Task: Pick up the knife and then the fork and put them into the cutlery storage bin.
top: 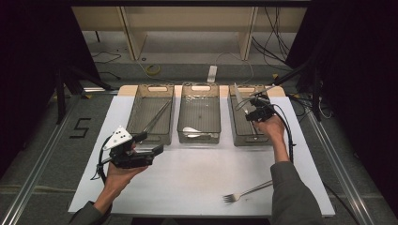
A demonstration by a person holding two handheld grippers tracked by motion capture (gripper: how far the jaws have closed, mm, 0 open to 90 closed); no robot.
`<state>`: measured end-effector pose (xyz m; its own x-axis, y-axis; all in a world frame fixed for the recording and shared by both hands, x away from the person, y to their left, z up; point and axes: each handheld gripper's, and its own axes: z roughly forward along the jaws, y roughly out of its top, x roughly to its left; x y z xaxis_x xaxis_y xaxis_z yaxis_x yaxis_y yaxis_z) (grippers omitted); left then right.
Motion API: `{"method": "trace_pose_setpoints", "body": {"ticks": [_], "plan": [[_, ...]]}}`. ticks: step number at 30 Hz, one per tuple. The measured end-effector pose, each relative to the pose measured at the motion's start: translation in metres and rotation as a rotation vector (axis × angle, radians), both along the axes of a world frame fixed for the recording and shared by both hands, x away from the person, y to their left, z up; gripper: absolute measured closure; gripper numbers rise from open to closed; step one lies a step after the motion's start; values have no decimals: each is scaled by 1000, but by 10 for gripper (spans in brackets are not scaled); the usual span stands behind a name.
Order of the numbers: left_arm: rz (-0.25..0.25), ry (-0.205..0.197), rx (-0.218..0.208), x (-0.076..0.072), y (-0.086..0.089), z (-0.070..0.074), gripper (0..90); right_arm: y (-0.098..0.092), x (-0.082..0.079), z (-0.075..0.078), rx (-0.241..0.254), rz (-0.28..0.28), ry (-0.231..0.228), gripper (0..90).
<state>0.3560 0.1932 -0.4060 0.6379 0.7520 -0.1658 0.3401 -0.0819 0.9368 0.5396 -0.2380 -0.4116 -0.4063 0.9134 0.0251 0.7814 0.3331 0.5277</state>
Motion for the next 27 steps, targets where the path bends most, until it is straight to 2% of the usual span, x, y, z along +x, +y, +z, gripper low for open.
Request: {"method": "trace_pose_setpoints", "body": {"ticks": [3,7,8,9,11,14,16,18,21,25,27], "plan": [[0,0,-3,0,1,0,161,0,1,-2,1,-4,10,808],[0,0,-2,0,0,0,161,1,2,-7,-7,-12,51,790],[0,0,-2,0,0,0,161,1,2,-7,-13,-15,51,735],[1,1,0,0,0,0,161,1,3,-6,8,-22,55,669],[1,2,0,0,0,0,161,0,2,-2,28,-10,54,618],[1,1,-3,0,0,0,161,0,-1,5,38,18,23,536],[0,2,-1,0,0,0,161,0,-5,8,35,36,23,472],[1,0,-1,0,1,0,161,1,-11,12,28,73,8,450],[3,4,0,0,1,0,161,1,-26,20,56,133,-24,399],[2,9,-2,1,1,-1,161,3,-53,29,61,241,-31,353],[4,10,-1,2,0,-1,160,3,-69,32,77,277,-42,347]]}}
